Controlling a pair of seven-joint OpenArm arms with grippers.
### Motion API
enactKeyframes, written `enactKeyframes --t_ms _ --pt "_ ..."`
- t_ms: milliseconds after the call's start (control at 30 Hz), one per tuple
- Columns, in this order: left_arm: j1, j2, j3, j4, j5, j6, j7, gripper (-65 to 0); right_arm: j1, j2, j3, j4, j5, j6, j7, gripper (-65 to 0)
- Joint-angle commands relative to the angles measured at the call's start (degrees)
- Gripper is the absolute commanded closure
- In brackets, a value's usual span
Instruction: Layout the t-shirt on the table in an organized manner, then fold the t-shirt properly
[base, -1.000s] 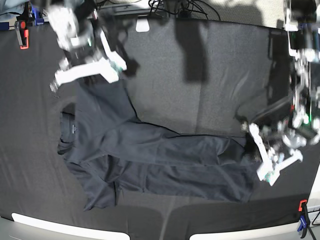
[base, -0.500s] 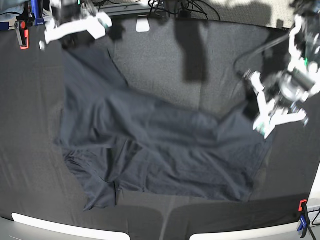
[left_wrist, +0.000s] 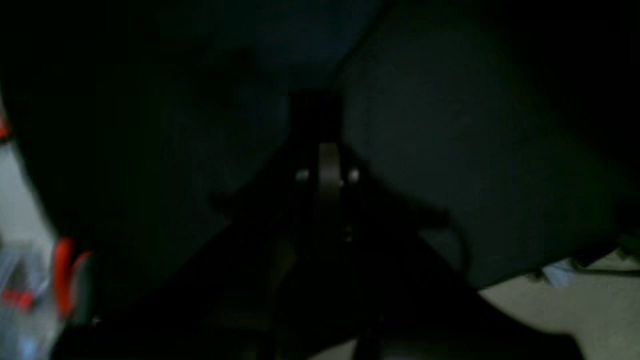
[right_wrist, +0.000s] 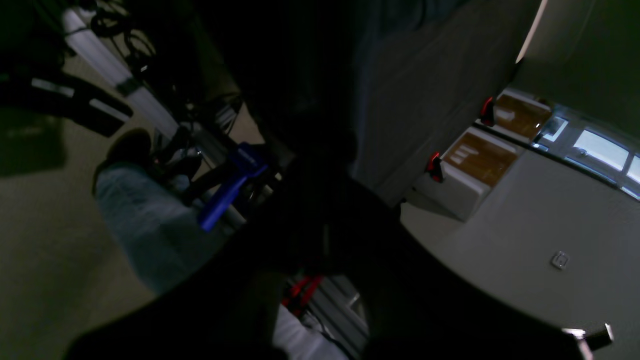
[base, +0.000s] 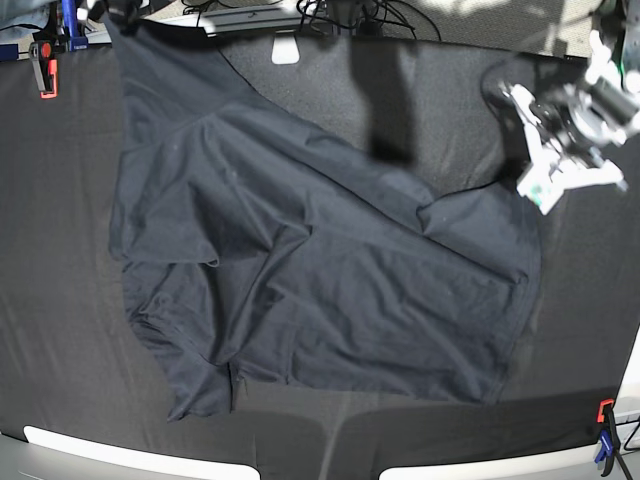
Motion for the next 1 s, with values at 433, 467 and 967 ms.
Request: enactKeyframes --t_ms 433,467,967 --pt "-12.0 3.3 -0.4 -30.7 -10.5 2.8 -7.1 -21.1 -0.6 0.4 0.0 1.0 -1.5 -0.7 -0.5 0.0" --pt "-12.9 3.3 -0.4 -32.0 -12.3 2.5 -7.3 -21.1 -0.6 0.4 0.0 1.0 -1.5 -0.7 -0.5 0.0" --pt "-17.0 3.3 -0.4 -34.3 -22.8 -3.7 -7.5 -21.1 -0.5 0.3 0.0 1.0 -1.4 -0.8 -0.5 0.0"
